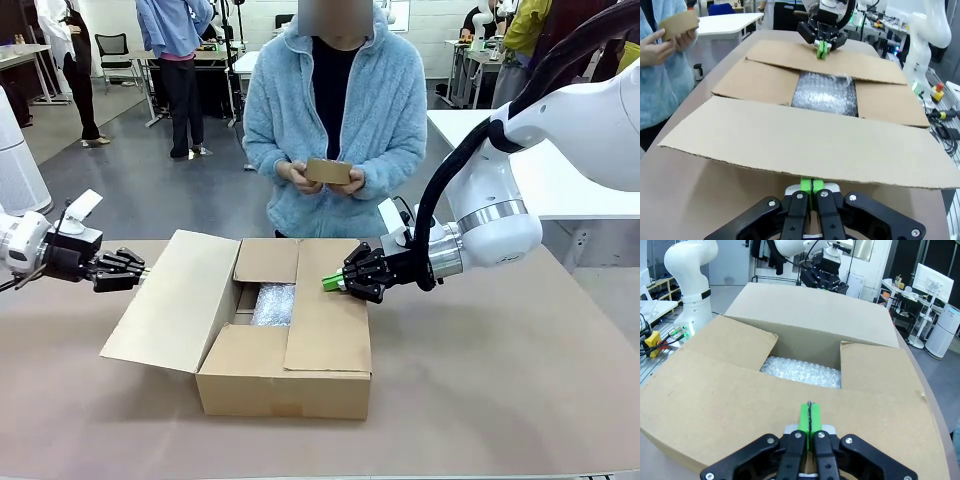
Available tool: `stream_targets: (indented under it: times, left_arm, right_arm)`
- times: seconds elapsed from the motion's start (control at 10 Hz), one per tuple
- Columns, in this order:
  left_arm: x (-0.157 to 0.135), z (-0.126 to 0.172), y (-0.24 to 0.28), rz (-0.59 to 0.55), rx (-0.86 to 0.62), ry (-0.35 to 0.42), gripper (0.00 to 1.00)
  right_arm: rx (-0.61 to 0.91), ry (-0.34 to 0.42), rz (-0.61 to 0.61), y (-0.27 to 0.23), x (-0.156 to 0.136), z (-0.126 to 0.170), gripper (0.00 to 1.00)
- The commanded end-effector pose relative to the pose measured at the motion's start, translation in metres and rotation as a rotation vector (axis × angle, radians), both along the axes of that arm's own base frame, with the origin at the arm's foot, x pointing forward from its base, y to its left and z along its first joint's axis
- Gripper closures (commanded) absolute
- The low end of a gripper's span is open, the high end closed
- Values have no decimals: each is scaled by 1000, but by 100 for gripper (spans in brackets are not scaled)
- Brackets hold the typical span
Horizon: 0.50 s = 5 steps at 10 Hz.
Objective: Wrap the clocks to prevent damage.
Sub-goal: Push the left (or right) flap of the Package Box to close it.
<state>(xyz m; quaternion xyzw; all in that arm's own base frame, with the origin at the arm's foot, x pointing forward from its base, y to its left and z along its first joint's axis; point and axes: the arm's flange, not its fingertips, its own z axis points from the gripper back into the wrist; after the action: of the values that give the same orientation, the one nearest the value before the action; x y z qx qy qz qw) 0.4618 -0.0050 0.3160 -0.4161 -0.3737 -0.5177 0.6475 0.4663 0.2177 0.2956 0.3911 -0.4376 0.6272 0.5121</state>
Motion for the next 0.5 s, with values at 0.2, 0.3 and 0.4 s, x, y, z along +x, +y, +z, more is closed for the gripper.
stream_targets:
  times: [0.2,0.3,0.4]
  left_arm:
    - [10,-1,-29,-17,-77,-47,100]
    - [9,0,-37,-25,-81,-49,100]
    - [6,0,-43,-29,-79,-57,100]
  right_arm:
    - [-11,8,-7,0,0,-6,99]
    - [-11,8,-7,0,0,-6,99]
    - [-11,8,-7,0,0,-6,99]
